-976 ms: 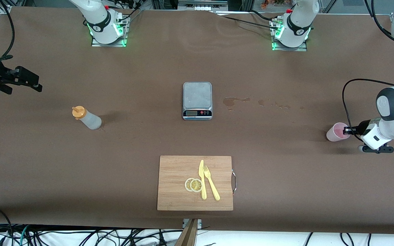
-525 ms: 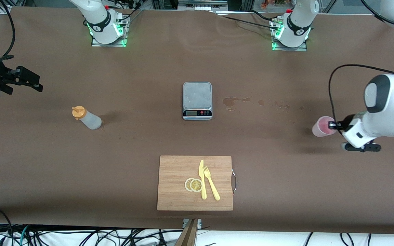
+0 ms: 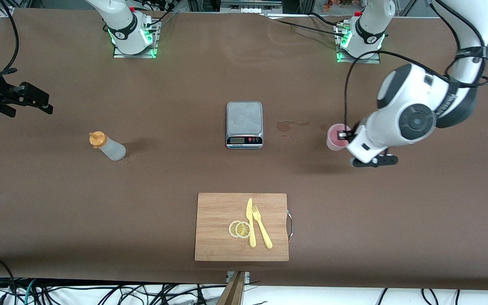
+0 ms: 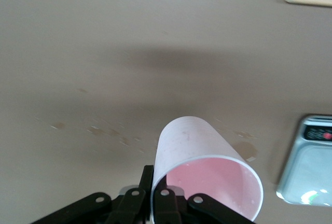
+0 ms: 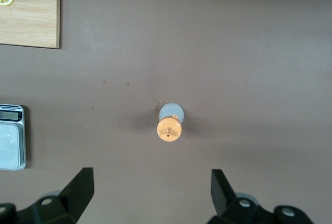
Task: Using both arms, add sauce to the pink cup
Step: 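Carry the pink cup with the left gripper onto the scale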
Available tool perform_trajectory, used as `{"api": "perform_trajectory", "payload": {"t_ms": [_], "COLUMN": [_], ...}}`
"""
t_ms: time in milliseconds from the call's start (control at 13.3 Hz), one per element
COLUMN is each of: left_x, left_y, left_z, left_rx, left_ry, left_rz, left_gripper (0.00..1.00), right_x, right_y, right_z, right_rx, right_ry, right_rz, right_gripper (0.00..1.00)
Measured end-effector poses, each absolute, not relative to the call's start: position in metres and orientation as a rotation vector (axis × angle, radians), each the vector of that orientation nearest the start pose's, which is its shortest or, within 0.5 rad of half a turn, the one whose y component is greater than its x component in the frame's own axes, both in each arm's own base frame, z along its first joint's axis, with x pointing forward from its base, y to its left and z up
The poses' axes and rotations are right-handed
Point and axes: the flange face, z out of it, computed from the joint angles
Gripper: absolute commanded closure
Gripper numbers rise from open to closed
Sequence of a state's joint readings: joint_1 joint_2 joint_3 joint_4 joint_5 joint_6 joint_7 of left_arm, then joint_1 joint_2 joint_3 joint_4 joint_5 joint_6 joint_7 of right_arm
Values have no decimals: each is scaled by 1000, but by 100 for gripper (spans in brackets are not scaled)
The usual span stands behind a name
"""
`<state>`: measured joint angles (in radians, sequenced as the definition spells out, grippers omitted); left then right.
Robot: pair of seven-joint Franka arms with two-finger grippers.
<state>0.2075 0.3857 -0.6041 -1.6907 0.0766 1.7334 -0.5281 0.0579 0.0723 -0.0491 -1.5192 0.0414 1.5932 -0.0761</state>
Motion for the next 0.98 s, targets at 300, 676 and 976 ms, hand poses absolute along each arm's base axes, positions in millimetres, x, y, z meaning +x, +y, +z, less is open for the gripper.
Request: {"api": "perform_trajectory", "payload": {"t_ms": [300, 676, 976], "left_x": [551, 514, 489], "left_y": [-280, -377, -427], "left_z": [391, 366, 306], "left_rx": [-3143, -3220, -3229], "left_ry": [-212, -227, -282], "left_rz": [508, 441, 524], "left_gripper": [100, 100, 100], "right_x": [580, 580, 580], "right_y": [6, -4, -18], "right_z": [611, 611, 611], "right_rx": [-3102, -3105, -3106], "right_ry": [-119, -92, -53], "right_rz": [-16, -22, -22], "right_gripper": [0, 0, 0]}}
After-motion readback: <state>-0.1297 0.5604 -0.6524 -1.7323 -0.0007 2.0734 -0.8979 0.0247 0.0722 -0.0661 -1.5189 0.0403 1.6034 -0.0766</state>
